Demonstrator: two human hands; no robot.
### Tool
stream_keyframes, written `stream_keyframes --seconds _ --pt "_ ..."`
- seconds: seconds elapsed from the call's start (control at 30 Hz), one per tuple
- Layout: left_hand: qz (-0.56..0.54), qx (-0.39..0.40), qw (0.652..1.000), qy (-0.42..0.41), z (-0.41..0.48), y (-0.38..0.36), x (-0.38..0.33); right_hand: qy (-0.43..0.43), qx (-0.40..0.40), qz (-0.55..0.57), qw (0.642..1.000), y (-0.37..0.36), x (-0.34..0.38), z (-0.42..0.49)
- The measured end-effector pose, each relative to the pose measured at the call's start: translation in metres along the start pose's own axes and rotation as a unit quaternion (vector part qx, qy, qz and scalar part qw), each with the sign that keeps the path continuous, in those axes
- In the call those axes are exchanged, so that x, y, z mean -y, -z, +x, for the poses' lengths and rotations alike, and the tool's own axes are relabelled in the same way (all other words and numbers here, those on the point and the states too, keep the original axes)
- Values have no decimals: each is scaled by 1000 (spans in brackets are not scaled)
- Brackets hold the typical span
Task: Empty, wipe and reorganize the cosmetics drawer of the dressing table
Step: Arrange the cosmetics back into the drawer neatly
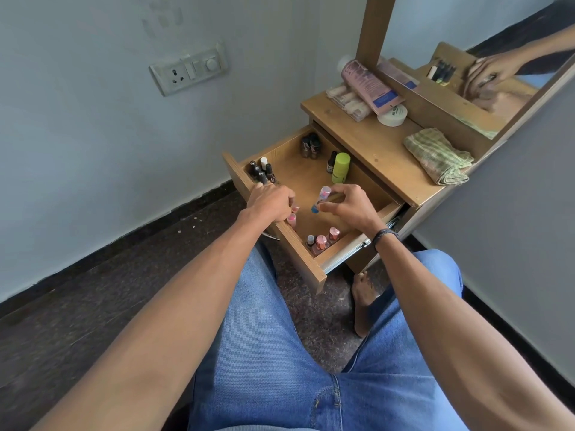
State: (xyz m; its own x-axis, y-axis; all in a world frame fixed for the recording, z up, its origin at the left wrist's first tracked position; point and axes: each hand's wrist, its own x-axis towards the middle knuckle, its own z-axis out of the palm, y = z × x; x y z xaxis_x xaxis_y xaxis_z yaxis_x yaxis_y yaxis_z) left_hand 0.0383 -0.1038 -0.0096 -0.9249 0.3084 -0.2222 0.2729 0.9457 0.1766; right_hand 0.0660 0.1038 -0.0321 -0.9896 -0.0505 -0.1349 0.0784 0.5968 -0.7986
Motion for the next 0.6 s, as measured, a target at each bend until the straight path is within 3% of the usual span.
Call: stream_keyframes --seconds 0.17,0.3,0.6 --pt "8 -6 1000 -3 0 0 1 15 129 43 991 -14 21 8" --pt "27 -3 1000 1 1 -1 1 3 126 84 989 -22 23 8" --pt "-57 -13 998 -20 -4 6 6 9 125 130 983 -23 18 5"
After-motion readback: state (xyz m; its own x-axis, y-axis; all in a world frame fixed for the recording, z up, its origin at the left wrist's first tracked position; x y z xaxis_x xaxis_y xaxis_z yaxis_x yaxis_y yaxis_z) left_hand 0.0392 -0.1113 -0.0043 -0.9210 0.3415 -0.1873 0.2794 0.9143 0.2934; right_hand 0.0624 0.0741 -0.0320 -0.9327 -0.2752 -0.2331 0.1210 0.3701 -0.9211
